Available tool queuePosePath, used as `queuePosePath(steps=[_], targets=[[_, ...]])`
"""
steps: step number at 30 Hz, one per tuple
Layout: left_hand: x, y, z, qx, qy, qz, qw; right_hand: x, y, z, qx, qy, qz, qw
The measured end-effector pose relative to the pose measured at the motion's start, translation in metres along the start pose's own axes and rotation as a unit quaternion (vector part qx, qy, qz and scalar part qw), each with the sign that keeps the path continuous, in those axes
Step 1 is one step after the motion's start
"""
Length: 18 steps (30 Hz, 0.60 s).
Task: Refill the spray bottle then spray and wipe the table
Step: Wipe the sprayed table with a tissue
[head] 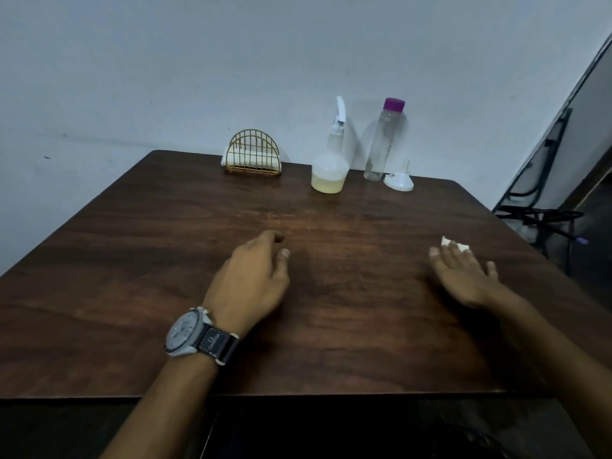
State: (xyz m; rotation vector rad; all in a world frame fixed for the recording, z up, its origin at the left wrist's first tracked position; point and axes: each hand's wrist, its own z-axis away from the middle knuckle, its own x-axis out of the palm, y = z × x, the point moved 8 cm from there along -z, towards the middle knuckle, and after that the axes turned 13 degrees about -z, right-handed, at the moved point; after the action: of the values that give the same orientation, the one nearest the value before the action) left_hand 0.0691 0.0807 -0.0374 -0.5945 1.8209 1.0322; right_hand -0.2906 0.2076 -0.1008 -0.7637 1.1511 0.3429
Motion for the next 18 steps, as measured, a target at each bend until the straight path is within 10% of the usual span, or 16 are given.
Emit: queuePosePath(steps=[12,18], targets=[[-0.049,-0.094,0.031,-0.132,0.032,-0.002,0.991,0.150,-0.290,0.133,-0.265,-0.113,0.025,0.957],[-0.049,-0.096,0.029,-0.121,0.056,0.013,0.991,0.180,-0.324,0.180,-0.361,-0.145,0.037,0.920]])
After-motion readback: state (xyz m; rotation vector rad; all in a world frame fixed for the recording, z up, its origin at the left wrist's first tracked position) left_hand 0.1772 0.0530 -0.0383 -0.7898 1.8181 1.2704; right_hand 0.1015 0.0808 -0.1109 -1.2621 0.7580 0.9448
